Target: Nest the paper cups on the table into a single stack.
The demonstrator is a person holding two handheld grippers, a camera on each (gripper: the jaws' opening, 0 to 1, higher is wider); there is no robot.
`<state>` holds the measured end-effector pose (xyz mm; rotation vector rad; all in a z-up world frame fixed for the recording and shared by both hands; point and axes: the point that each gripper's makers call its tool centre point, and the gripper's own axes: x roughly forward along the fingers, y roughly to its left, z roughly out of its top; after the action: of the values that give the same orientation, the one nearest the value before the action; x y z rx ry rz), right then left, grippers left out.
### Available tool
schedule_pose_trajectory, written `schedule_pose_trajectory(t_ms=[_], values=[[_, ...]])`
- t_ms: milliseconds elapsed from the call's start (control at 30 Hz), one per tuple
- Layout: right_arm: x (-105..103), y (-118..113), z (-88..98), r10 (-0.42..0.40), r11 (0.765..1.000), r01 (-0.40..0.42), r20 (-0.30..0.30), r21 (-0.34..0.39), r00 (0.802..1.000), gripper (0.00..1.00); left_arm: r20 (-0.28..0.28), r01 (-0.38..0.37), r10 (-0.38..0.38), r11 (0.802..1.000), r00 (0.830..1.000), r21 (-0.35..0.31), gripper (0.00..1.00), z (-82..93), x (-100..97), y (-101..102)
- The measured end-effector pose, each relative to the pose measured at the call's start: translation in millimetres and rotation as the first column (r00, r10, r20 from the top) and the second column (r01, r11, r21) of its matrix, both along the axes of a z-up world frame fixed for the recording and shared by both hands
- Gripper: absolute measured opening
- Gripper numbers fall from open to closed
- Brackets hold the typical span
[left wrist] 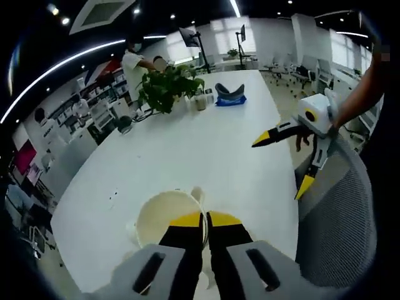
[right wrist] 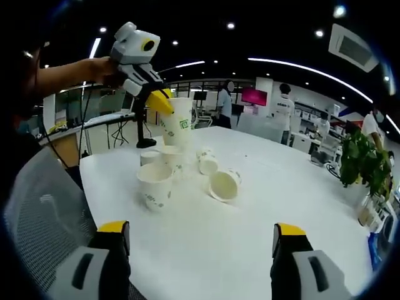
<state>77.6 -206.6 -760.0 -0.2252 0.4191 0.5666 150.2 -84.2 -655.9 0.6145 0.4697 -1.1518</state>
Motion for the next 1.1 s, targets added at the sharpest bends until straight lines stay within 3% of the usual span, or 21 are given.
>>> schedule_pose_trajectory(t_ms=[300,400,733,1100], values=[[1.4,-3.1,-1.0,-0.004,1.000,0.004,0.004,-0.006,1.000,0.96,-0.007,0.050,-0.049,0.996,0.999,0.076,0.00,-1.4,-44.1,2.8],[1.2,-3.0,-1.3,-0.002,1.000,0.002,0.003,-0.008,1.000,0.96,0.001,0.058,-0.059,0.992,0.998,0.110,0.00,-8.3,-50.7,6.7],[-0.1,-1.5,-3.5,0.012,1.000,-0.012,-0.001,-0.016,1.000,0.96,-0.006,0.014,-0.013,0.995,1.000,0.100,0.00,-28.2,-47.8,8.2],[0.8,-4.2,-4.6,0.002,1.000,-0.002,-0.001,-0.013,1.000,0.96,-0.016,0.032,-0.031,0.995,0.999,0.094,0.00,-39.1,-48.3,0.2]])
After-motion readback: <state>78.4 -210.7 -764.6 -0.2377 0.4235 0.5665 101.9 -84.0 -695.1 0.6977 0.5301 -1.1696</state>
